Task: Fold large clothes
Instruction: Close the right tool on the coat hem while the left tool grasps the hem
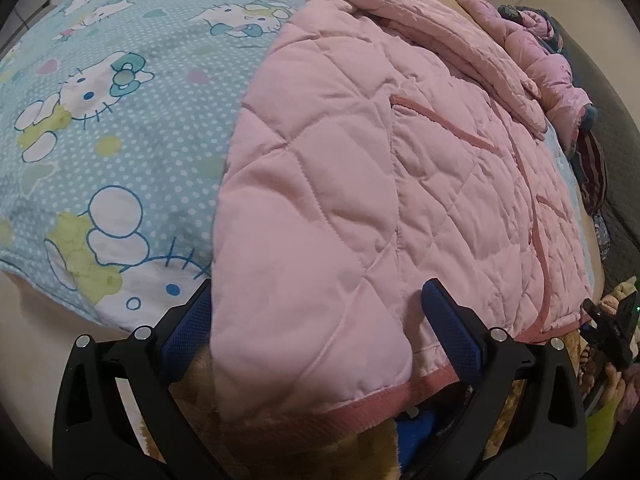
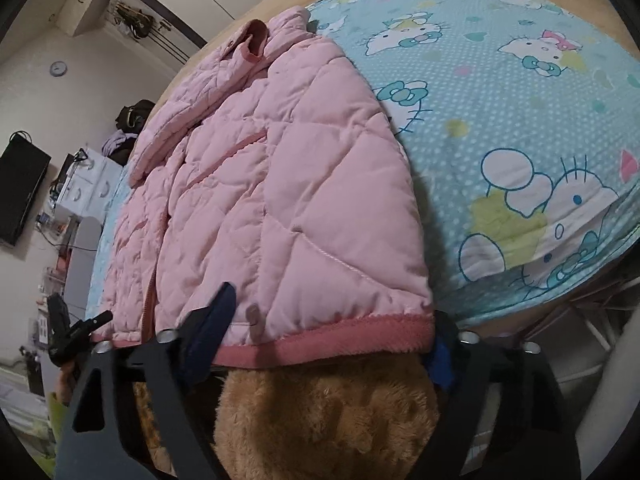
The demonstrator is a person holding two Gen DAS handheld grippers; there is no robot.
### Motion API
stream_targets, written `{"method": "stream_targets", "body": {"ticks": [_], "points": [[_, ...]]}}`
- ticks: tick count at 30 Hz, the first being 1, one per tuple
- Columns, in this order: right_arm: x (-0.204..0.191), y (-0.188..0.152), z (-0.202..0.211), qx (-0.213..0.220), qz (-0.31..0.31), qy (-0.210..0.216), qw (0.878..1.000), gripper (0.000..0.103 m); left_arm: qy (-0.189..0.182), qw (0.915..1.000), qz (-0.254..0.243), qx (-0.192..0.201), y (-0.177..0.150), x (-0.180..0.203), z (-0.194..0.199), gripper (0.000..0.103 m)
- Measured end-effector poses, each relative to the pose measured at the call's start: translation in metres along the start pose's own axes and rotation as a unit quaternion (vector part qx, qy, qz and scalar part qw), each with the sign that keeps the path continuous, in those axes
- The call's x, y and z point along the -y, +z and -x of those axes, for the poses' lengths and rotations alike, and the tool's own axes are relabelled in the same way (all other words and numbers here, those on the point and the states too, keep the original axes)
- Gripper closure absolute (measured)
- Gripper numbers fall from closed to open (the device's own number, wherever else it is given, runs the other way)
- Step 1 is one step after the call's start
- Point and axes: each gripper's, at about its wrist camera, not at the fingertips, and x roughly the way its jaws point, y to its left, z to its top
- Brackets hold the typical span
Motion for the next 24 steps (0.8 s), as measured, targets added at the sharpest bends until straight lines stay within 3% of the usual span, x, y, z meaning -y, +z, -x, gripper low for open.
{"method": "stream_targets", "body": {"ticks": [1, 3, 6, 8, 9, 13, 16, 17, 24], "points": [[0.002, 0.0, 0.002, 0.004, -0.005, 0.013, 1.0, 0.047, -0.002, 1.0, 0.001, 0.002, 0.0, -0.002, 0.001, 0.009], [-0.002, 0.001, 0.008, 0.018, 0.004, 0.023, 1.0, 0.07, -0.006, 1.0, 0.002, 0.004, 0.0, -0.002, 0.002, 0.009], [-0.015, 0.006, 0.021, 0.044, 0.025, 0.036, 0.998, 0.081, -0.025, 0.9995, 0.004, 0.017, -0.001, -0.002, 0.005, 0.009], [-0.024, 0.009, 0.027, 0.058, 0.038, 0.044, 0.997, 0.083, -0.044, 0.9987, 0.007, 0.024, -0.003, -0.001, 0.008, 0.014], [-0.029, 0.011, 0.03, 0.064, 0.045, 0.045, 0.996, 0.084, -0.048, 0.9986, 0.003, 0.025, -0.004, 0.001, 0.01, 0.025], [-0.043, 0.016, 0.037, 0.1, 0.058, 0.055, 0.992, 0.086, -0.023, 0.9978, -0.045, 0.042, -0.009, 0.022, 0.022, 0.042], [-0.053, 0.019, 0.041, 0.127, 0.064, 0.061, 0.988, 0.086, -0.027, 0.9961, -0.057, 0.062, -0.011, 0.028, 0.031, 0.064], [-0.054, 0.02, 0.042, 0.131, 0.064, 0.061, 0.987, 0.087, -0.028, 0.9956, -0.056, 0.069, -0.01, 0.028, 0.032, 0.077], [-0.061, 0.028, 0.046, 0.165, 0.059, 0.07, 0.982, 0.089, -0.073, 0.9865, -0.05, 0.137, 0.001, 0.033, 0.063, 0.087]]}}
